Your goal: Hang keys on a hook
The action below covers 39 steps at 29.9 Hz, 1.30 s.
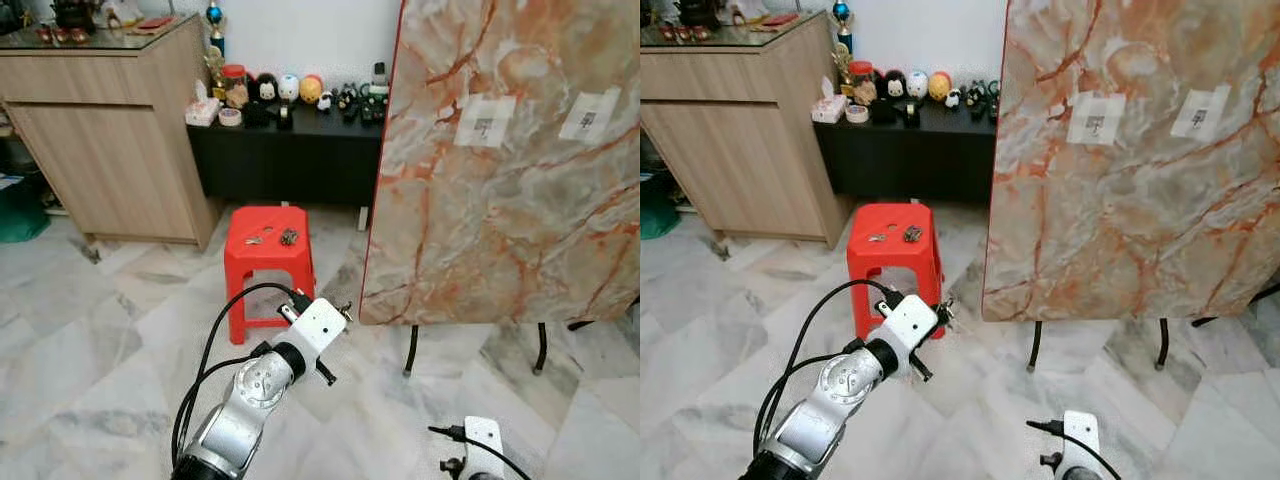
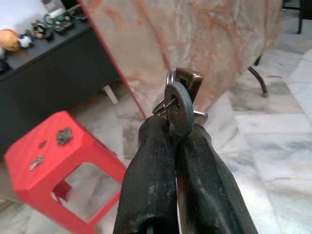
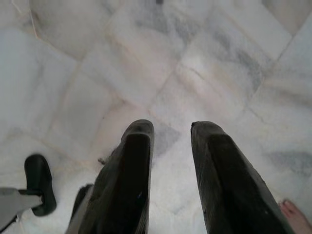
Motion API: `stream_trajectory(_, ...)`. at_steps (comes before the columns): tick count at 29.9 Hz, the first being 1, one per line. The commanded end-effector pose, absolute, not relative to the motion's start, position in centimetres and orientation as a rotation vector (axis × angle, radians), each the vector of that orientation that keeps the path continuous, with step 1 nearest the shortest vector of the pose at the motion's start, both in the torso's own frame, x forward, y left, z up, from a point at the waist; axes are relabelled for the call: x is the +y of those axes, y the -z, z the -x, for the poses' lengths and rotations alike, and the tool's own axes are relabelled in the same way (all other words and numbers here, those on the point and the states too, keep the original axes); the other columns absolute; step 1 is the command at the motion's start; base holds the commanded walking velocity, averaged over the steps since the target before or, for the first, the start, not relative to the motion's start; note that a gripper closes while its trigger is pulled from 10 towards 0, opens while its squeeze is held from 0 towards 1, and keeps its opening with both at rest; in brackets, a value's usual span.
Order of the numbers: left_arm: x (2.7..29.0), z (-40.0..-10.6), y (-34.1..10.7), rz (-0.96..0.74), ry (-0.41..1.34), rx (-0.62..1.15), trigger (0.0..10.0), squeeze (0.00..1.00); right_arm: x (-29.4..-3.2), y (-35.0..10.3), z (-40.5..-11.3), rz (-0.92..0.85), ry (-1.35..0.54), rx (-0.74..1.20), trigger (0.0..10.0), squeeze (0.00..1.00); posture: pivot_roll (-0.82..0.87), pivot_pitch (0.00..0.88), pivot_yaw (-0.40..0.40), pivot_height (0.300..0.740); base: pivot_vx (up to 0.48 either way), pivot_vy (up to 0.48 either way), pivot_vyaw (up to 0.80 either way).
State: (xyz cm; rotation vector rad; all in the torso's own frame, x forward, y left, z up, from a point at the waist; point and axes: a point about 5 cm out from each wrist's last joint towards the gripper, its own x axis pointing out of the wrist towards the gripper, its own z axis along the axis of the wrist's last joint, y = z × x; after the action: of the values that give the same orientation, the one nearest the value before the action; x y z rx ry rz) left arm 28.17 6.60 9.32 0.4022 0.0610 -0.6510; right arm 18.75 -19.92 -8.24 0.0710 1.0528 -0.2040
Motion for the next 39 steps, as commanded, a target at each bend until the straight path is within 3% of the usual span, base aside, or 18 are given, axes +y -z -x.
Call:
stream_trajectory(1, 6.6, -28.4, -9.6, -0.401, 0.653, 0.047, 10.0, 0.00, -20.2, 7.7, -19.7, -0.084, 0.221, 1.029, 10.0, 0.00, 0.08, 0.000, -0.060, 0.728, 0.337, 0.000, 0.00)
stream_trajectory(8, 6.3, -28.4, -9.7, -0.375, 0.672, 0.044, 10.0, 0.00, -19.9, 8.2, -18.8, -0.089, 0.218, 1.050, 10.0, 0.00, 0.08, 0.000, -0.060, 0.728, 0.352, 0.000, -0.76)
stream_trajectory(39, 6.4, -29.1, -10.6, -0.321, 0.649, 0.032, 10.0, 0.00, -19.7, 7.9, -19.5, -0.080, 0.187, 1.021, 10.0, 0.00, 0.08, 0.000, -0.060, 0.728, 0.382, 0.000, 0.00)
